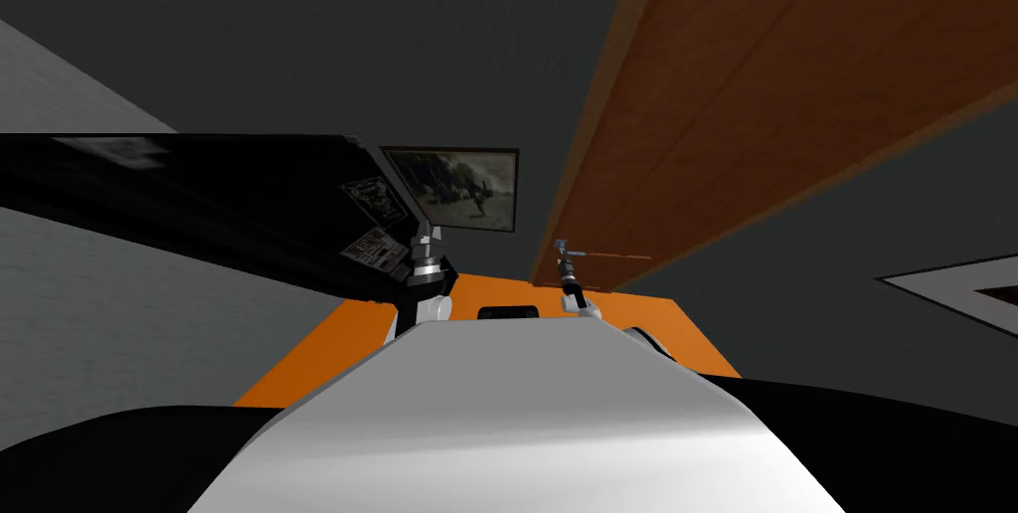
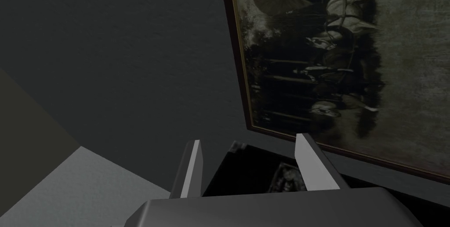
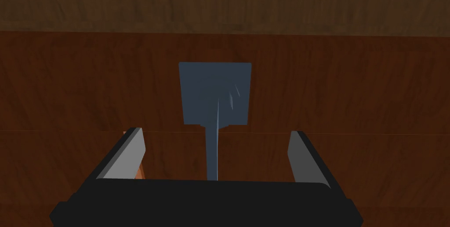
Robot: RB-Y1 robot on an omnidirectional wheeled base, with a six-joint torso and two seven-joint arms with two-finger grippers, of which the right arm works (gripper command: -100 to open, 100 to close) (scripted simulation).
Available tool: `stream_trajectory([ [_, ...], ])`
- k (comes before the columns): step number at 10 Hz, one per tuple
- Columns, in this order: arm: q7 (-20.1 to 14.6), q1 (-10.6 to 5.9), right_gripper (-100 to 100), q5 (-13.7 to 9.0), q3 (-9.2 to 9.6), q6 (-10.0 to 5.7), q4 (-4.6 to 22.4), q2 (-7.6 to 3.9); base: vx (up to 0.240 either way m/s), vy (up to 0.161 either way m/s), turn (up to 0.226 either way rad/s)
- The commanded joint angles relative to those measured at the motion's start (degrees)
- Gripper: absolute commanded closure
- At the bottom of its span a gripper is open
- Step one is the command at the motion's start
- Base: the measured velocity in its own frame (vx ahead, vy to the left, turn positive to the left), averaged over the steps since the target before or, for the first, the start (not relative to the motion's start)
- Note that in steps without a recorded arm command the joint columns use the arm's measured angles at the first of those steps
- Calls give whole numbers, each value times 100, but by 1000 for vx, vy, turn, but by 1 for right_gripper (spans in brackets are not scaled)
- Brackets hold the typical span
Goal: Pull the door open
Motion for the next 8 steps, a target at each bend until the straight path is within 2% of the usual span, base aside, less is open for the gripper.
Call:
stream_trajectory([
  [1,62,183,-100,-80,-78,100,-275,-49,31,-55,117],
  [2,114,203,-100,-197,-188,84,-238,-79,29,-59,210],
  [3,114,203,-100,-197,-188,84,-238,-79,23,-58,143],
  [5,195,233,-100,-379,-360,59,-181,-126,27,-82,295],
  [7,195,257,-100,-366,-347,115,-251,-138,9,-52,24],
  [8,195,257,100,-366,-347,115,-251,-138,0,1,11],
])
